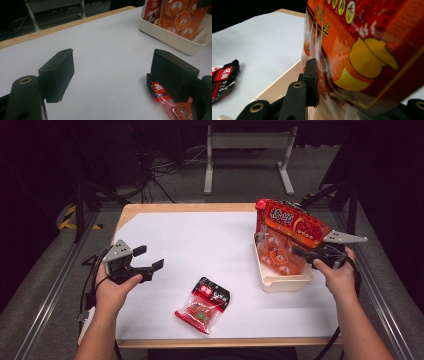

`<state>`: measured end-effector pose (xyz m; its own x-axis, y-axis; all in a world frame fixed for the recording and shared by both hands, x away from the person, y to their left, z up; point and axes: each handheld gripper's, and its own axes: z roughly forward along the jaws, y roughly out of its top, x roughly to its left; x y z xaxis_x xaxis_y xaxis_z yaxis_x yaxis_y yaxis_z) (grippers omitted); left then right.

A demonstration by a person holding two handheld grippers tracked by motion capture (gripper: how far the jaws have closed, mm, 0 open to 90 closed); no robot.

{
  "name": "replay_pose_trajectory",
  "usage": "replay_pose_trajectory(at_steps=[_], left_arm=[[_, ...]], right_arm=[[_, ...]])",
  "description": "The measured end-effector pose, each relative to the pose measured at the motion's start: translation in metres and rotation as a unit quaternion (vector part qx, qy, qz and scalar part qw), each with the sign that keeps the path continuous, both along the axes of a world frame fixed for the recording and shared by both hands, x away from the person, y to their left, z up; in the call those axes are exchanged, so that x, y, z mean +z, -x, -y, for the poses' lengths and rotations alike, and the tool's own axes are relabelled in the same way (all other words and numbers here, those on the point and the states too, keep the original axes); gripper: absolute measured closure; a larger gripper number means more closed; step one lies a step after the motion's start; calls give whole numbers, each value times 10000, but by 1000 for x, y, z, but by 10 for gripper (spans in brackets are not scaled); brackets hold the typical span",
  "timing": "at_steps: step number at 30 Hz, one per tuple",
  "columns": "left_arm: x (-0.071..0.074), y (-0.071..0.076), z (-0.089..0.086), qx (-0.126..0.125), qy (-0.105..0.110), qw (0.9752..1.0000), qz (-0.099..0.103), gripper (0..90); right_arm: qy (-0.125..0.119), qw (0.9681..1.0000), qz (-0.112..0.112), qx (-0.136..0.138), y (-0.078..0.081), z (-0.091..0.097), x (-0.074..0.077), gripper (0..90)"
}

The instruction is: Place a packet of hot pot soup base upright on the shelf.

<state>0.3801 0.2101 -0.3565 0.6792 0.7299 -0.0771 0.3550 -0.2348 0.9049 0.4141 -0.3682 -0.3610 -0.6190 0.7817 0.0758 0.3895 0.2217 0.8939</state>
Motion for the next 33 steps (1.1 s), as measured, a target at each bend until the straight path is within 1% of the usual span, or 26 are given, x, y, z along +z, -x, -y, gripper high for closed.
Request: replay_pose_trajectory(at_steps=[1,5,8,11,13,15,17,19,21,27,29,33], left_arm=[[0,0,1,-2,0,10000,22,199],[0,-1,1,-16,-11,10000,0,199],[-1,-1,1,-13,-12,10000,-9,198],[-1,-1,0,-10,-1,10000,-13,198],[-1,-1,0,-17,3,10000,-9,198],[-1,-2,1,-33,-9,10000,13,199],[-1,-2,2,-33,5,10000,-13,198],[-1,-2,3,-38,-4,10000,3,199],[-1,-3,4,-49,-14,10000,-16,198],[-2,-3,6,-75,-41,10000,-30,198],[-2,-3,6,-76,-35,10000,-36,198],[-3,-4,6,-73,-24,10000,-47,198]], right_arm=[[-7,10000,1,-1,0,0,0,697],[75,10000,5,20,0,-2,2,690],[66,9999,-18,-88,1,-2,3,659],[28,9999,30,-151,3,0,4,597],[-50,9996,149,-221,6,0,6,529],[-70,9994,260,-227,9,0,7,486],[-91,9993,293,-234,12,0,9,439],[-44,9990,361,-264,15,1,10,400],[82,9986,409,-310,18,3,11,366],[60,9983,386,-428,26,10,12,360],[124,9979,423,-479,30,11,13,357],[247,9972,469,-536,45,16,15,355]])
